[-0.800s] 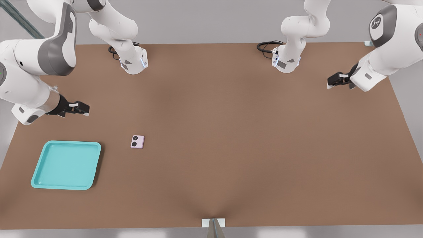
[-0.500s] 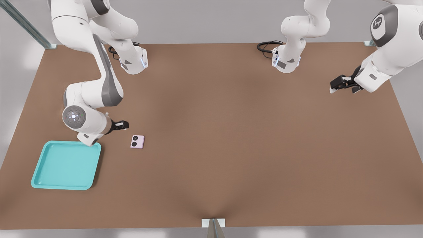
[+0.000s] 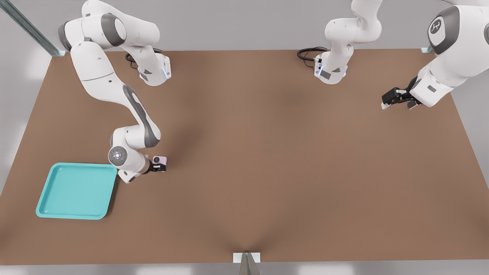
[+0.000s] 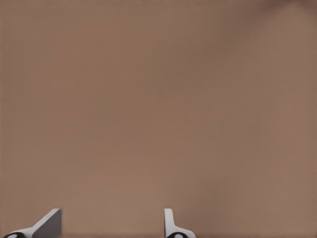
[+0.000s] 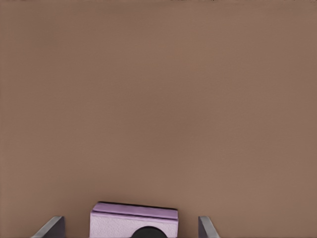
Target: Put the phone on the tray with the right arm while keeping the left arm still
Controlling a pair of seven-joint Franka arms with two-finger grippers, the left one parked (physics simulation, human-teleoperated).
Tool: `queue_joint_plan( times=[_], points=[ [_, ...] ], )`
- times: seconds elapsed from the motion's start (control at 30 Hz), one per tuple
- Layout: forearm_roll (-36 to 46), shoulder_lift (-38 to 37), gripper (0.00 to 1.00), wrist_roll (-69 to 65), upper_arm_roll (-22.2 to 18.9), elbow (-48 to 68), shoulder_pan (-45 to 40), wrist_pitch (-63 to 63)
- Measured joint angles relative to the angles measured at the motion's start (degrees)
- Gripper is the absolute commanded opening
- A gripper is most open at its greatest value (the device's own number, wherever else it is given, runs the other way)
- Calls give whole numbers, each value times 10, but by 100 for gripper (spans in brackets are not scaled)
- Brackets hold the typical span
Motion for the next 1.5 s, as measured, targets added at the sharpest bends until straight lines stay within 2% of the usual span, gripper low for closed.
queue_joint_plan(
  times=[0.4,0.47,0.63,0.7,0.8,0.87,1.03,1.13,1.33,1.5],
  points=[
    [-12,-1,100,46,0,-51,2,77],
    [-13,1,90,52,0,-50,2,83],
    [-19,10,89,62,0,-50,1,96],
    [-22,11,84,66,0,-50,1,99],
    [-28,2,84,71,0,-58,2,100],
    [-30,-3,75,74,1,-65,3,101],
    [-31,3,79,80,1,-67,10,101],
    [-33,2,69,83,1,-67,10,101],
    [-37,-66,69,83,2,-61,5,60],
    [-45,-98,69,56,2,-55,-85,15]
  ],
)
